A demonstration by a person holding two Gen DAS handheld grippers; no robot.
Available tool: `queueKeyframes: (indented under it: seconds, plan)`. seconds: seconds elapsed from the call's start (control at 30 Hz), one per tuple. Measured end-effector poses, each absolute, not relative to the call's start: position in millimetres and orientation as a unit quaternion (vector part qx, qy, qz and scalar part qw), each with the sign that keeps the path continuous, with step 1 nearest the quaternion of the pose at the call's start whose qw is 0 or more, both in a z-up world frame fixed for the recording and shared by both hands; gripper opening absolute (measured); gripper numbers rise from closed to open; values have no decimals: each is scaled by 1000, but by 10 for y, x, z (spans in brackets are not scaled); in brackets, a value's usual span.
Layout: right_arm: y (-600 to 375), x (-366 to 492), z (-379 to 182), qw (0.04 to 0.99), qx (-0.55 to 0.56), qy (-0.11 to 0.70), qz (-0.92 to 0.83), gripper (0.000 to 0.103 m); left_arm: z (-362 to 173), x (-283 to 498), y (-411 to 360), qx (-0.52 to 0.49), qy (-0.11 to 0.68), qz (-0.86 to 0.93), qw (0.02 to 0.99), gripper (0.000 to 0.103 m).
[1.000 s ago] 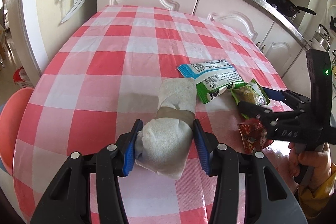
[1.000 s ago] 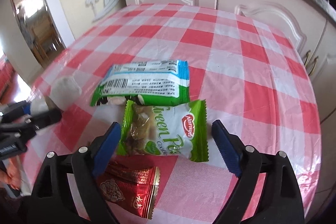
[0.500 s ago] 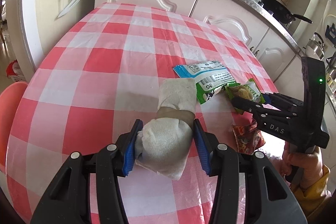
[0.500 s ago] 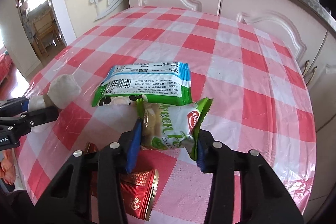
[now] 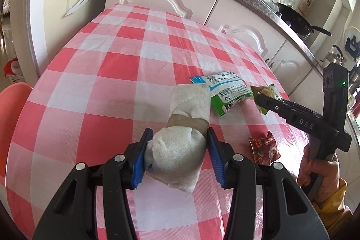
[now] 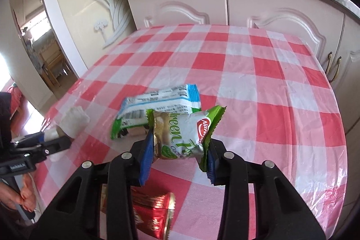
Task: Collect trash
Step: 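Grasp the green Green Pea cookie packet with the right tool while the left tool holds the bundle, then carry the cloth bundle and cookie packet over the orange bucket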
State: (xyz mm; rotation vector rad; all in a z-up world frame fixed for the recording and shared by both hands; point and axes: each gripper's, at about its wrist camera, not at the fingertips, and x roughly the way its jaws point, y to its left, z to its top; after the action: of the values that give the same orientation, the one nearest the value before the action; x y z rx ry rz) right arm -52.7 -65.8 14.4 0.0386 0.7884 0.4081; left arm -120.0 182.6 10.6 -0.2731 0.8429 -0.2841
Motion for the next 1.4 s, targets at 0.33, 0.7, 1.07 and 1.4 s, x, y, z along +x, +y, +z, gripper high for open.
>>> queueKeyframes:
  seconds: [0.33, 0.7, 1.07, 1.4]
  plan:
    - [-468, -545, 233, 903, 32, 376, 207, 40, 125, -1234, 2043, -144, 393, -127, 899, 50]
    - [-167, -587, 287, 900, 20, 378, 217, 41, 164, -1278, 2407, -151, 378, -94, 909, 50]
    - [345, -673, 320, 891, -20, 384, 241, 41, 142, -1359, 2876, -168, 369, -53, 912, 50]
    - [831, -696, 375, 876, -43, 392, 277, 41, 145, -1481, 3323, -175, 356, -10, 918, 50]
